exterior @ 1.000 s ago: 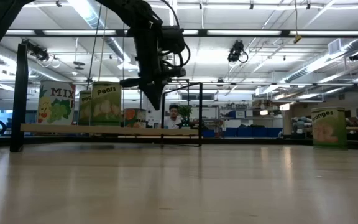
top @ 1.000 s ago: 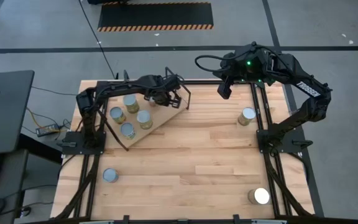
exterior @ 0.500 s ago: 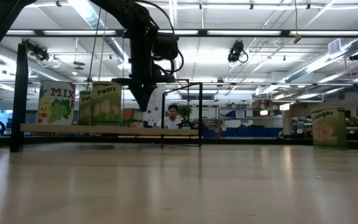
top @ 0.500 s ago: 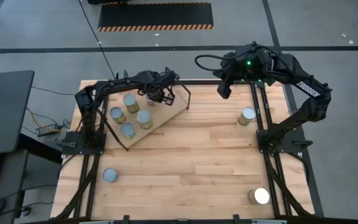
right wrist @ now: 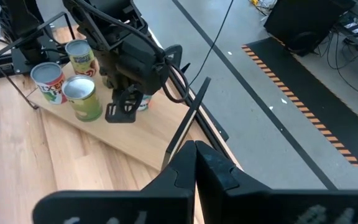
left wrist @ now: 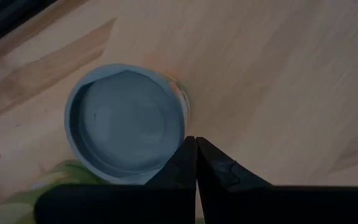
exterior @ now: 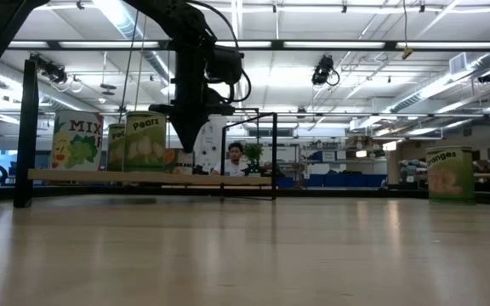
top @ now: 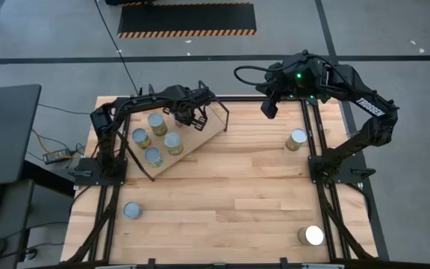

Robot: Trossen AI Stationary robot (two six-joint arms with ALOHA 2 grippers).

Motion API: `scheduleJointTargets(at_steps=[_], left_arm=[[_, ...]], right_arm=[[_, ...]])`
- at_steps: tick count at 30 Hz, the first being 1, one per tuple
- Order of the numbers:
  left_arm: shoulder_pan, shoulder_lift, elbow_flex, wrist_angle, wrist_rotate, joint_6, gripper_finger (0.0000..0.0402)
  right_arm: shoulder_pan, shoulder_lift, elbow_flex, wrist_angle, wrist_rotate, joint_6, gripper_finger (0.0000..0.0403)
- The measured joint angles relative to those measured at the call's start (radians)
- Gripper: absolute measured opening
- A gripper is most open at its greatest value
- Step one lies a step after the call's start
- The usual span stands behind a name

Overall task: Pick and place cans onto a shelf
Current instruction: Put the small canned oranges on the shelf, then put the canned corn on the shelf

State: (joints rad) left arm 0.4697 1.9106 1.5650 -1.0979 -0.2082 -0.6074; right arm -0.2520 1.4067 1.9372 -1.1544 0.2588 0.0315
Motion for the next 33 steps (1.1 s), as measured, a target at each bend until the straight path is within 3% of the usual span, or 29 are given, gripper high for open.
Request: scheduleJointTargets(at_steps=[12, 17, 23, 33], left_arm=[[0.000, 0.000, 0.007, -0.017, -0.019, 0.031, 0.0007], [-0.024, -0.003, 0.121, -0.097, -0.013, 0.116, 0.0007], [-0.126, -0.093, 0.246, -0.223, -0.022, 0.207, 0.0007], [-0.349, -0.270, 0.227, -0.346, -0.034, 0.170, 0.0007]], right_arm=[[0.000, 0.000, 0.000, 0.000, 0.000, 0.000, 0.0012], [0.000, 0.000, 0.000, 0.000, 0.000, 0.000, 0.0013], [0.011, 0.000, 0.000, 0.001, 0.000, 0.020, 0.0011], [0.110, 0.000, 0.000, 0.040, 0.005, 0.098, 0.0009]])
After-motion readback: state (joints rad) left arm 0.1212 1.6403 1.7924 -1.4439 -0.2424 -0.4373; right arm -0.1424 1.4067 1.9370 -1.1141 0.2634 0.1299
